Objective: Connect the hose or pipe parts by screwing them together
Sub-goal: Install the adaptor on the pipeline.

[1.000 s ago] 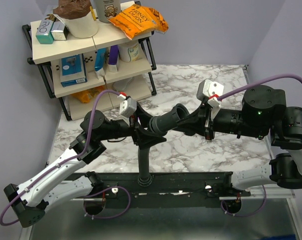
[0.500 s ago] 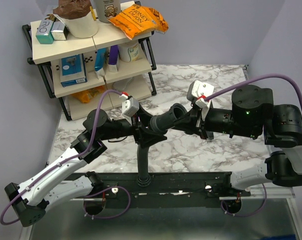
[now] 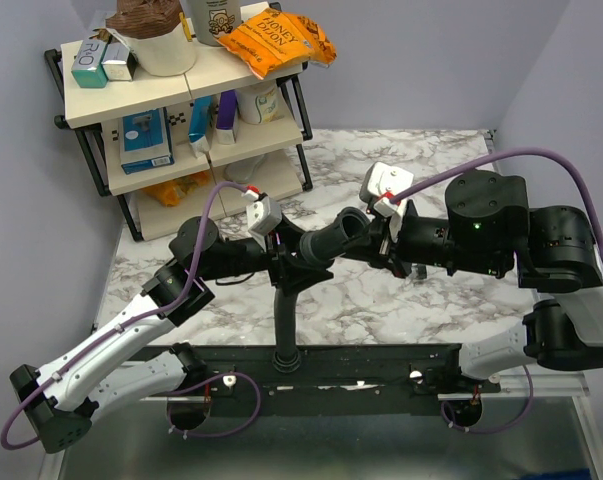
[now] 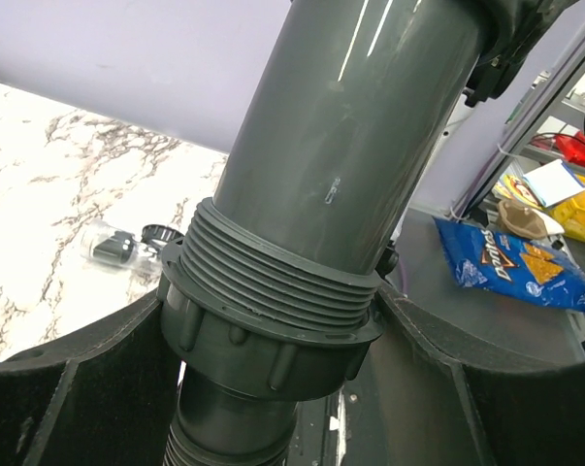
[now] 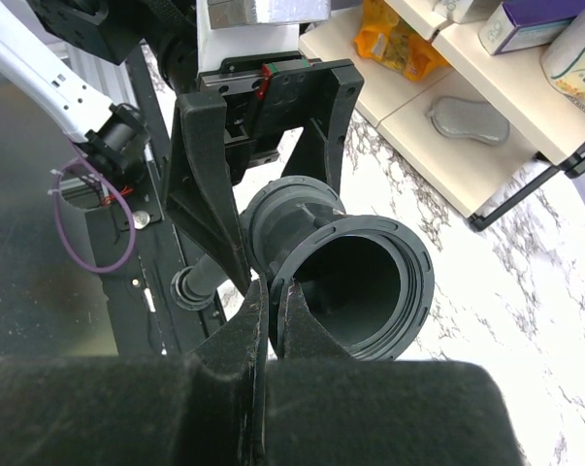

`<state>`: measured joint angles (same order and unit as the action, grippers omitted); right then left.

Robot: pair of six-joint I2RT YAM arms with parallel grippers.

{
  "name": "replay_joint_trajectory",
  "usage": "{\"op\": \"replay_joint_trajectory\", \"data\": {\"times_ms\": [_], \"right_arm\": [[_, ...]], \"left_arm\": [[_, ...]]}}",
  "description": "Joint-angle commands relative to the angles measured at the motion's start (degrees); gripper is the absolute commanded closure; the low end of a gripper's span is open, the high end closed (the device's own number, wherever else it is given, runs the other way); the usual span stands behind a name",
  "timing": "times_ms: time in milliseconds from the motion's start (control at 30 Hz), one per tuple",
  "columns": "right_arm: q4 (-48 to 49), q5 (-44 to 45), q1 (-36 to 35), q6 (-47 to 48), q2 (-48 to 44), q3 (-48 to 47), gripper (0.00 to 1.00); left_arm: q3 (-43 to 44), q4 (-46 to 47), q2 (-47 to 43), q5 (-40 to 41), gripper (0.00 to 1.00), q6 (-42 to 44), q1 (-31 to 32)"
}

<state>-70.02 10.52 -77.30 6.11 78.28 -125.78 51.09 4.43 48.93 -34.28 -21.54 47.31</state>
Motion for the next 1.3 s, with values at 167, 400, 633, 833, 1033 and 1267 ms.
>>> {"op": "replay_joint_trajectory", "data": {"times_ms": [167,400,633,833,1033,1267], "right_arm": [[-4.2,3.2,-0.4,-2.1,3.2,1.8,0.99],[-4.0,4.9,-0.4,-5.4,2.2,3.5,0.99],[-6.3,5.9,-0.4,-9.0,4.1,-0.4,0.99],[-5.8,7.6,-0.3,-13.1,5.6,-1.8,0.99],[-0.6,6.3,-0.3,-17.4,3.1,5.1,0.99],[2.2,6.2,1.7,-22.7,0.9,7.1,0.99]], "left_arm": [[4.2,6.9,-0.3,0.2,1.0,4.4,0.5],[5.6,6.5,-0.1,0.4,1.0,5.1,0.5],[6.4,6.4,0.5,2.2,1.0,6.4,0.5],[7.1,5.4,0.9,3.9,1.0,11.0,0.5],[8.5,3.5,1.3,3.5,1.0,15.7,0.5],[11.9,0.6,2.2,3.0,1.0,21.3,0.5]]}}
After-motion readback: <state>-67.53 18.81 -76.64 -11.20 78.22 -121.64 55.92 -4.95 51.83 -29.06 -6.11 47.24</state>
